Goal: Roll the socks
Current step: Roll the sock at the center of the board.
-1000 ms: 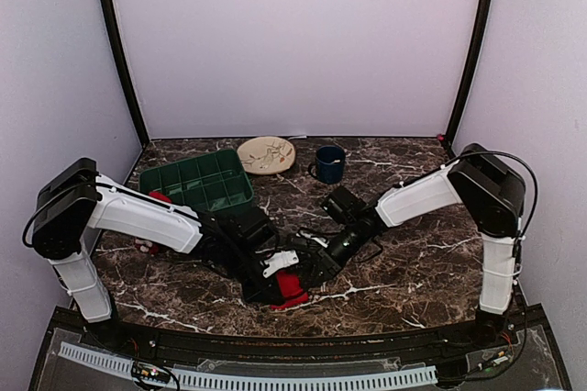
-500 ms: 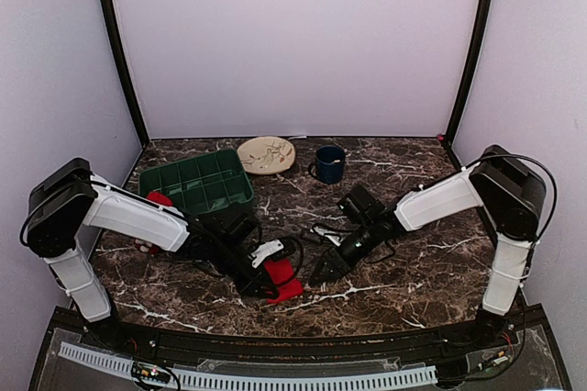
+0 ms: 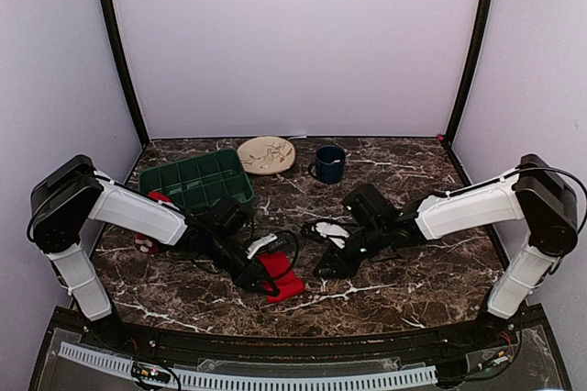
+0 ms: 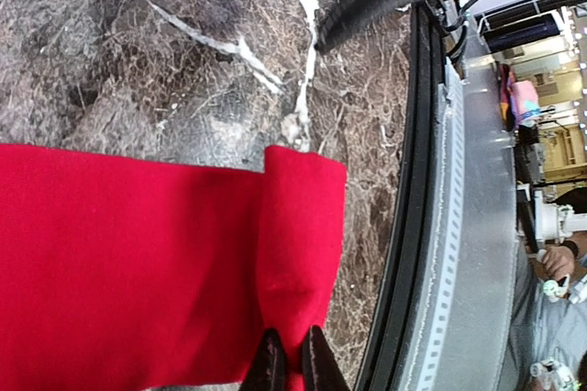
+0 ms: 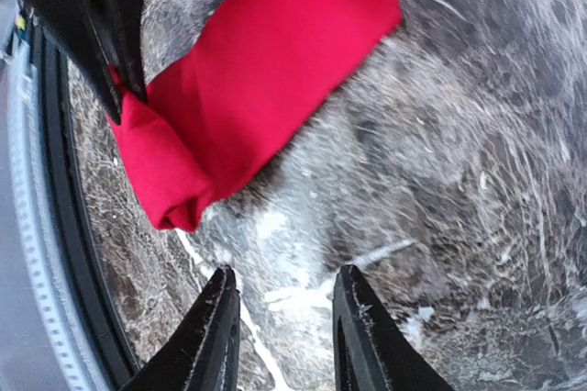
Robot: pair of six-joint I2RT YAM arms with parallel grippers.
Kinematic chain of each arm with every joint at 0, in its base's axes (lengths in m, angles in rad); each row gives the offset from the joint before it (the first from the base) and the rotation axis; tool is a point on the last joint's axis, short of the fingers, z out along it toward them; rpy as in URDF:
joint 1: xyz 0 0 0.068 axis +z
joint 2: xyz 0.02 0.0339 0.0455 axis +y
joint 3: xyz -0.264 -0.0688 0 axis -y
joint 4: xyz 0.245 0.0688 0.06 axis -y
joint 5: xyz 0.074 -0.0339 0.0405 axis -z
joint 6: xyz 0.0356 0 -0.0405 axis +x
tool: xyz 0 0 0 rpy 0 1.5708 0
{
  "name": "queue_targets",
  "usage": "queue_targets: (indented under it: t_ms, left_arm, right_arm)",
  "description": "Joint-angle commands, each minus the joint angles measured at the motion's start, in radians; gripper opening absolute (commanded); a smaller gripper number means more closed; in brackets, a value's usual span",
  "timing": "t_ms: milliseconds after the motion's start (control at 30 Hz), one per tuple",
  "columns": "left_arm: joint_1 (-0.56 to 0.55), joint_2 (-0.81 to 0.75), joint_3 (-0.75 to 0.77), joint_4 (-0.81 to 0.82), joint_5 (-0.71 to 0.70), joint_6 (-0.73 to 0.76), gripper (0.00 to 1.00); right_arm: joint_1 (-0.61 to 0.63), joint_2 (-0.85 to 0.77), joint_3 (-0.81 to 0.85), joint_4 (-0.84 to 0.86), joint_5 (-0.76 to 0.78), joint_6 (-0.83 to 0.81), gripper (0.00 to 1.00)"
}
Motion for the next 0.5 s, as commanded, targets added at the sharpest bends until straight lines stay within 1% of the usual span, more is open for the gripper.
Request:
queue_targets:
  t_ms: [0,267,467]
  left_arm:
    - [0.025,0.020,-0.012,0.015,0.105,-0.010,0.00]
    - [0.032,0.059,-0.020,0.002,0.140,-0.002,0.00]
    - [0.033,0.075,-0.022,-0.005,0.151,0.003,0.00]
  right_arm:
    - [0.094,-0.032,-0.010,0.031,0.185,-0.080,0.33]
    - [0.204,-0.044,0.000,0.031,0.310,-0.149,0.35]
    - [0.246,-0.043,0.013,0.036,0.338,-0.184,0.38]
